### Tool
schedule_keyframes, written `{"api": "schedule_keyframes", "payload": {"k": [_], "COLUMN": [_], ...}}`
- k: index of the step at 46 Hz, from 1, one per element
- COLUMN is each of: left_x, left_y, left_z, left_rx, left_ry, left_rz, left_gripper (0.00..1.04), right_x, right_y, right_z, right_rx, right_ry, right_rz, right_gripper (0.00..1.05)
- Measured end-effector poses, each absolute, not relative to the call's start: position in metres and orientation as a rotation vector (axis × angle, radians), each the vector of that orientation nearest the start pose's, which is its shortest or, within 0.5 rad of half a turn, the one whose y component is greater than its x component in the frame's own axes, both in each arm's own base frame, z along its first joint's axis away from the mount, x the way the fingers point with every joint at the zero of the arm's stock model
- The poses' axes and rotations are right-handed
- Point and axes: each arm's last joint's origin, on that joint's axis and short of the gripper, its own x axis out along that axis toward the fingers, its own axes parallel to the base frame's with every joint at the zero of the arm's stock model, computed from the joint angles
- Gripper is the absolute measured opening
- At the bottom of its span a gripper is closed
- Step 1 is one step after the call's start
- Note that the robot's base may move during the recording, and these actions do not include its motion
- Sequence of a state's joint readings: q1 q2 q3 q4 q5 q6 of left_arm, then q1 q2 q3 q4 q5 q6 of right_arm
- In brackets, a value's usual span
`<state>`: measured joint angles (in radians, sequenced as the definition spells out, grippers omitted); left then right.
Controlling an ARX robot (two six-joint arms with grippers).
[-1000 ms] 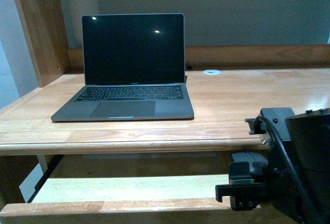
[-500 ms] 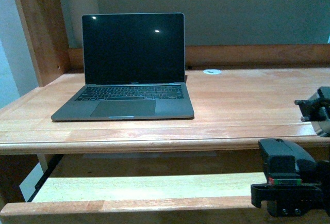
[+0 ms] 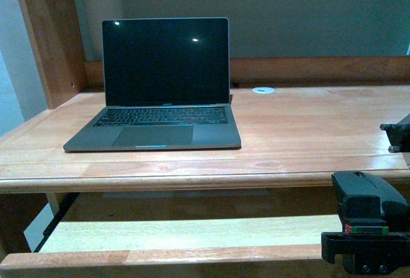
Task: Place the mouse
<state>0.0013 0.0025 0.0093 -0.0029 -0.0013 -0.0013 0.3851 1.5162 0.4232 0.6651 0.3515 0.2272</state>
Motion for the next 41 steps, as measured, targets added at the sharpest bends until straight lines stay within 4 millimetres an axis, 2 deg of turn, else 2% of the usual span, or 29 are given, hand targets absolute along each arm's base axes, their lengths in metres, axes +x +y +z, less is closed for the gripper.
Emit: {"api": "schedule_keyframes", "payload": {"k": [41], "left_x": [0.0973], "left_y": [0.0002], "left_z": [0.1665], "left_rx": [-0.004], "left_ry": [-0.007], "left_rz": [0.002], "left_gripper": [0.98], "right_x": [0.243], "right_y": [0.088], "right_z": [0.1384], "right_rx": [0.071], "right_ry": [0.397], "right_rz": [-0.011], "right_gripper": [0.63]}}
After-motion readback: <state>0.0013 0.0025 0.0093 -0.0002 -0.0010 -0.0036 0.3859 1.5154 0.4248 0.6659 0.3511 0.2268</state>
